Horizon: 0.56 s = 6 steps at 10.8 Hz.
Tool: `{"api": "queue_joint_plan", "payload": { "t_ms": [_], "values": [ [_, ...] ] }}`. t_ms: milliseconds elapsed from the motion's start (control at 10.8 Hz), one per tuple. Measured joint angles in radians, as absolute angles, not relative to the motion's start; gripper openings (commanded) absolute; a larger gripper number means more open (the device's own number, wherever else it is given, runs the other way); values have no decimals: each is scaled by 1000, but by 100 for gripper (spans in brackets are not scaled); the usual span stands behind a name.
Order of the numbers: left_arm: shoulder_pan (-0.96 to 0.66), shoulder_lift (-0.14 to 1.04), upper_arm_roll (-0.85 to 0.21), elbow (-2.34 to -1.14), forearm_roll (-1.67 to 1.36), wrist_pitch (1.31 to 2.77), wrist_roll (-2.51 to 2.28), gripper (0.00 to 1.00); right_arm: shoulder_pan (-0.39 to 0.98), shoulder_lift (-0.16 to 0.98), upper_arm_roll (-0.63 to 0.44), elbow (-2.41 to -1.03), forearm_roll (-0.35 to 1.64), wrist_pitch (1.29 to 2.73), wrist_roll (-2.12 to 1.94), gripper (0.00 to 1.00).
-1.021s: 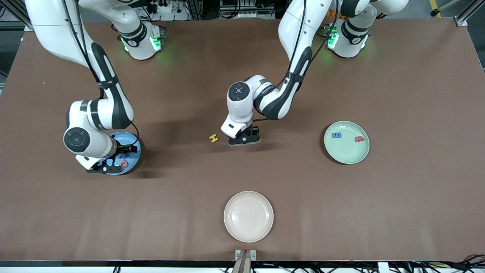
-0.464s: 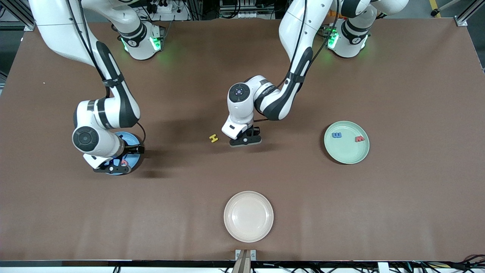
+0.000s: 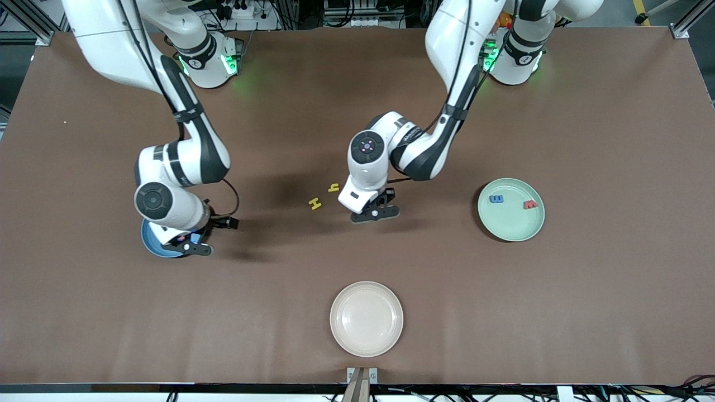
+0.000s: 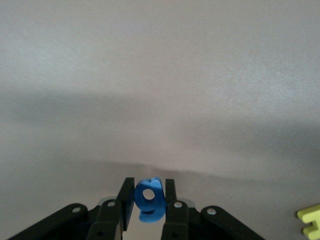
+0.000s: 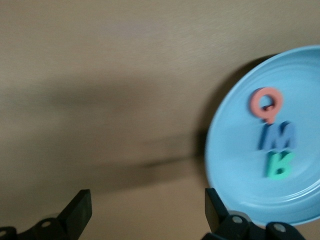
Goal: Sort uppercase to blue plate, lowercase to green plate
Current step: 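Carry the g to the green plate while the right gripper reaches yellow letters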
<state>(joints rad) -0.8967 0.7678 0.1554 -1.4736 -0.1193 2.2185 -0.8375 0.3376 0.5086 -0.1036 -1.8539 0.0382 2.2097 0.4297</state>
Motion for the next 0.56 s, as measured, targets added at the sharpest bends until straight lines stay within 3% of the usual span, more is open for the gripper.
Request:
{"api": "queue_joint_plan", "payload": {
  "t_ms": [186,557],
  "values": [
    [-855,707,141,-1540,-121,2184,-755,11,388,528,-103,-1823,53,2212,559,100],
    [-638,515,63,-1813,-121,2152,-509,11,509,574,-99,-1754,59,2217,910,100]
  ]
}}
